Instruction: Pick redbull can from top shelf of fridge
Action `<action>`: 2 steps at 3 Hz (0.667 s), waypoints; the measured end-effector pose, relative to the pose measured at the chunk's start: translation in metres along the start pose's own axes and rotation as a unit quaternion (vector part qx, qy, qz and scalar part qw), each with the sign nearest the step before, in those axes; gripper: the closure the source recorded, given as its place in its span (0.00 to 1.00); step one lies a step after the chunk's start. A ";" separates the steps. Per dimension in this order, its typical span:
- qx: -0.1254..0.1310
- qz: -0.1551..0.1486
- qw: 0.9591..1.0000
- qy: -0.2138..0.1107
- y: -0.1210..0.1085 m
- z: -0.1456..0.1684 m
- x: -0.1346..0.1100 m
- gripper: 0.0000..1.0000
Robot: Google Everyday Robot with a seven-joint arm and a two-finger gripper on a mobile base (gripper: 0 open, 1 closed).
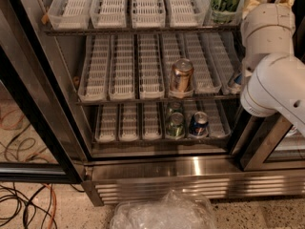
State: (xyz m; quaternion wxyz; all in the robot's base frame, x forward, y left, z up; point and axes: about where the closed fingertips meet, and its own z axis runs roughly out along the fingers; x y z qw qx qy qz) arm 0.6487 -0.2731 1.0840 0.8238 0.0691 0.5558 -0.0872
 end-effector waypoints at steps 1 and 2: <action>-0.004 -0.007 1.000 -0.030 0.003 0.005 -0.013 1.00; -0.004 -0.010 0.999 -0.037 0.002 0.003 -0.018 1.00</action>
Offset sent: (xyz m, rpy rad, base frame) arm -0.0011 0.0037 0.0186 -0.0486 -0.0785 0.0008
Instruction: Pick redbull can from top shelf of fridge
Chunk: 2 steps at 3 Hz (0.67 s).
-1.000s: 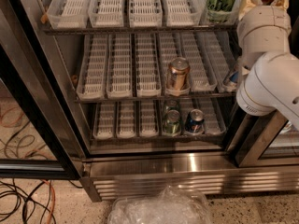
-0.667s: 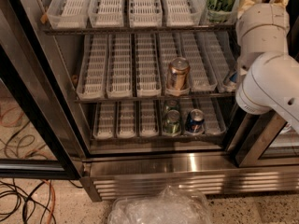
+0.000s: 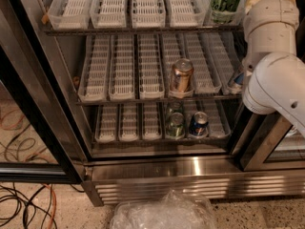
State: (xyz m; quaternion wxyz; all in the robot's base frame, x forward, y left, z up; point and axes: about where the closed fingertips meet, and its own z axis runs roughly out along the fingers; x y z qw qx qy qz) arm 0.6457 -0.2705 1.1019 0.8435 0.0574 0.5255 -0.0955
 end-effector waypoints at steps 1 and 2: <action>0.006 -0.001 1.000 -0.005 -0.005 -0.008 -0.009 1.00; 0.007 -0.002 1.000 -0.006 -0.008 -0.019 -0.015 1.00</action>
Offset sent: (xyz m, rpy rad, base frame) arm -0.0422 -0.0045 0.0050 -0.0031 -0.0136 -0.0226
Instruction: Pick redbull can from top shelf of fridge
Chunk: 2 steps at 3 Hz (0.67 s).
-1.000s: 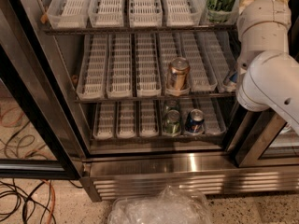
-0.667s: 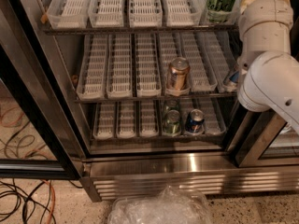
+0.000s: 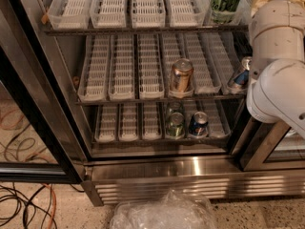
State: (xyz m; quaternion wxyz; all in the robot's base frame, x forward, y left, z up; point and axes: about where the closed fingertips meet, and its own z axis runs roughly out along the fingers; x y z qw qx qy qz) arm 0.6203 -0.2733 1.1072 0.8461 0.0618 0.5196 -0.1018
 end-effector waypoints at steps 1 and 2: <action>-0.007 0.005 1.000 -0.005 0.002 -0.009 -0.006 1.00; -0.014 0.010 1.000 -0.009 0.004 -0.016 -0.011 1.00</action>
Offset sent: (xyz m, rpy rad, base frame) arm -0.0278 0.0139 0.0022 0.0001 -0.0247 0.0571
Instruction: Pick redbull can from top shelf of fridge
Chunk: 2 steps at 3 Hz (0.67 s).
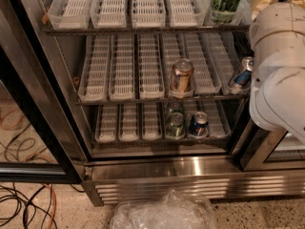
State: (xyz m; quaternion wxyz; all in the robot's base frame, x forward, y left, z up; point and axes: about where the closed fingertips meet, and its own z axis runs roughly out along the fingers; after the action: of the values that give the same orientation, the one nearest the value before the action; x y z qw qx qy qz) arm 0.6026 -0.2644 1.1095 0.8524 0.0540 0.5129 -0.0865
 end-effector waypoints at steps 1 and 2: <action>-0.011 0.003 1.000 -0.007 0.001 -0.007 -0.009 1.00; -0.031 0.008 0.999 0.003 0.004 -0.023 -0.018 1.00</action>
Offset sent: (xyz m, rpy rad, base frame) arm -0.0530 0.0120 0.0007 -0.0111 0.0504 0.1098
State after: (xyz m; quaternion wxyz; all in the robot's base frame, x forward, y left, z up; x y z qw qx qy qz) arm 0.5751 -0.2542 1.1146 0.8526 0.0321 0.5177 -0.0634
